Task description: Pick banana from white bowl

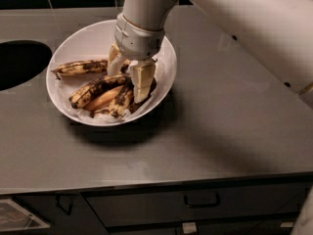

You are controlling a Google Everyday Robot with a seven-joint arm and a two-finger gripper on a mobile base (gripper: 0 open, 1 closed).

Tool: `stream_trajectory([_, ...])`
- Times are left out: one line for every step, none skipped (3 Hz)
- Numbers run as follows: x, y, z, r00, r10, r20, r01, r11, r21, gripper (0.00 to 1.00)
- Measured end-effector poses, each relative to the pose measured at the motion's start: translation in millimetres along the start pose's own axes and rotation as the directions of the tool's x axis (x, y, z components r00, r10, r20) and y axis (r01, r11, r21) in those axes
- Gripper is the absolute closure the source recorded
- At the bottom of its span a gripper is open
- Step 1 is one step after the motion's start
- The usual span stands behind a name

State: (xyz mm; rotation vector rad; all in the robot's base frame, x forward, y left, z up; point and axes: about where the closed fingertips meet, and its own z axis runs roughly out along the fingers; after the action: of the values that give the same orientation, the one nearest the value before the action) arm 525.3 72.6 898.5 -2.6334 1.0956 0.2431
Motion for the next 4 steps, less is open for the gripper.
stream_trajectory([4.3, -1.9, 4.4, 1.000, 0.001, 0.008, -0.001, 1.0000, -0.007, 0.33])
stream_trajectory([5.3, -2.4, 6.0, 1.000, 0.001, 0.011, -0.001, 1.0000, -0.010, 0.34])
stream_trajectory([7.2, -2.7, 10.3, 1.000, 0.003, 0.019, -0.003, 0.9998, -0.018, 0.33])
stream_trajectory([8.3, -1.3, 14.3, 1.000, 0.009, 0.029, -0.008, 0.9997, -0.024, 0.32])
